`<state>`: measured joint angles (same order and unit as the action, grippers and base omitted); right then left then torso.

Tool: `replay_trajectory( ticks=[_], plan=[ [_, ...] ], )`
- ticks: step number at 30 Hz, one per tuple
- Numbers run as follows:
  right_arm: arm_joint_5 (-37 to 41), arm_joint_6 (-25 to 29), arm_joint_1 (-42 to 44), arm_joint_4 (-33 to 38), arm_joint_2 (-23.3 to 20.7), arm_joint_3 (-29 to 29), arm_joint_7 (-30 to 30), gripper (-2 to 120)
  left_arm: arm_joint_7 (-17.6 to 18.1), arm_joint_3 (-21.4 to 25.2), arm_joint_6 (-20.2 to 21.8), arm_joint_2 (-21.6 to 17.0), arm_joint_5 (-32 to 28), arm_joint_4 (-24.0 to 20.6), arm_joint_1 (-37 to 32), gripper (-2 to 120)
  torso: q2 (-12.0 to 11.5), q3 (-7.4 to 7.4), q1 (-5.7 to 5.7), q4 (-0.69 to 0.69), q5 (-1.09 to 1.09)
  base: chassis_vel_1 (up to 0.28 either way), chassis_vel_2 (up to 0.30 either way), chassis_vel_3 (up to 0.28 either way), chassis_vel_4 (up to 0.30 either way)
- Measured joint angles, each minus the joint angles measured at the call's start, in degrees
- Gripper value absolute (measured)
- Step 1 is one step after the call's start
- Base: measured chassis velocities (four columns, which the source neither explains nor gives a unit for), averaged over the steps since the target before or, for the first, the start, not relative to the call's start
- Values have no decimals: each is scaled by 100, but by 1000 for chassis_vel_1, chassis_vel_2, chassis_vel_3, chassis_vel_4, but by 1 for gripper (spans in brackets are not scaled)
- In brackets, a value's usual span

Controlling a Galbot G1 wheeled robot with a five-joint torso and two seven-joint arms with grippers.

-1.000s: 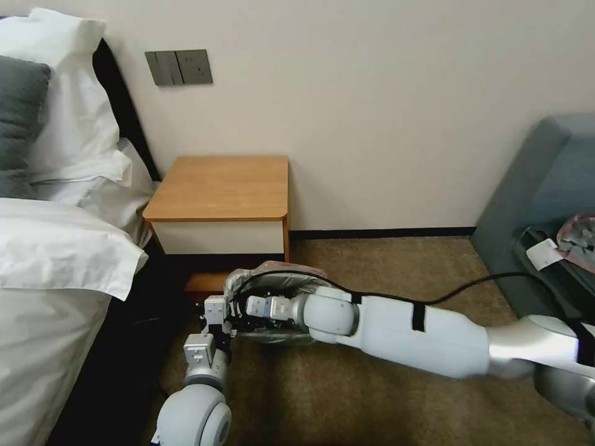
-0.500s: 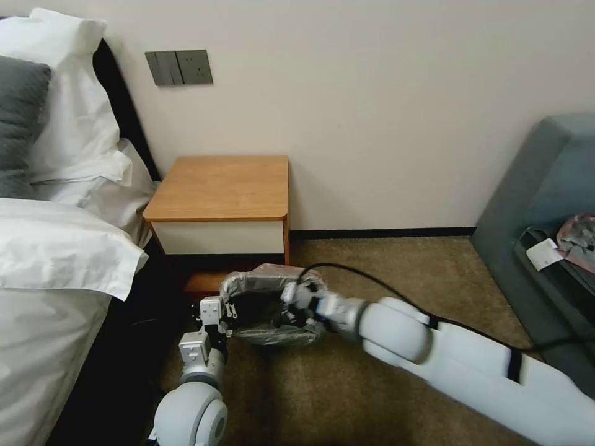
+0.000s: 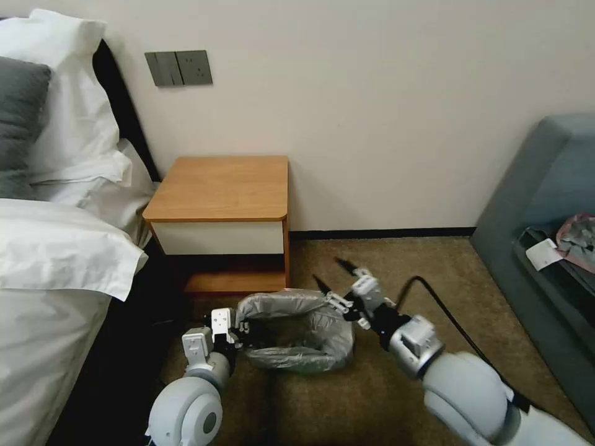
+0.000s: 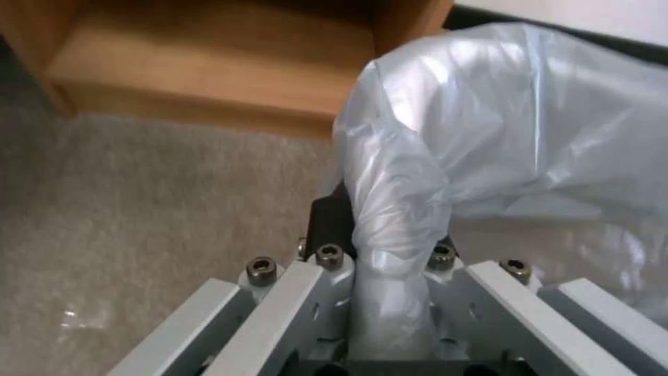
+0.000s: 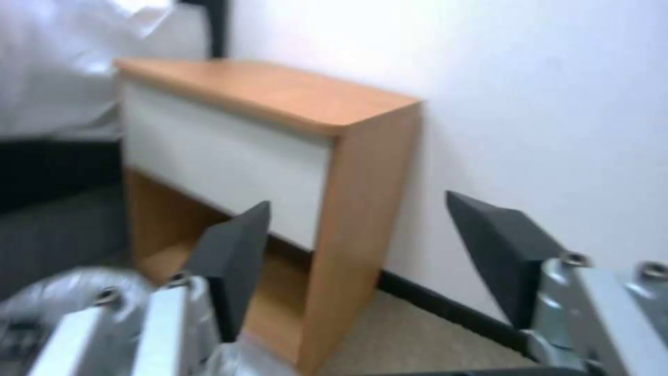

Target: Pick up the garbage bag from the table and place it over the trash can.

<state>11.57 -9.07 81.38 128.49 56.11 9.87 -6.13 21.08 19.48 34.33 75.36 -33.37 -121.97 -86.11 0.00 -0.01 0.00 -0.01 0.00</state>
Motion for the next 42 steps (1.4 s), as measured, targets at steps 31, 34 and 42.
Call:
replay_trajectory(
  ticks=[31,34,42],
  plan=[
    [-666,842,259,-683,779,-130,202,100,-216,-76,-306,168,-10,890,490,34,0,1,0,0,-2,0,0,0,0],
    [-676,842,242,-717,790,-145,209,100,-222,-78,-314,160,69,830,474,44,0,1,0,0,-1,0,0,0,0],
    [-734,852,233,-771,871,-219,238,100,-256,-43,-446,115,253,745,431,73,0,1,0,0,0,0,0,0,0]
  ],
)
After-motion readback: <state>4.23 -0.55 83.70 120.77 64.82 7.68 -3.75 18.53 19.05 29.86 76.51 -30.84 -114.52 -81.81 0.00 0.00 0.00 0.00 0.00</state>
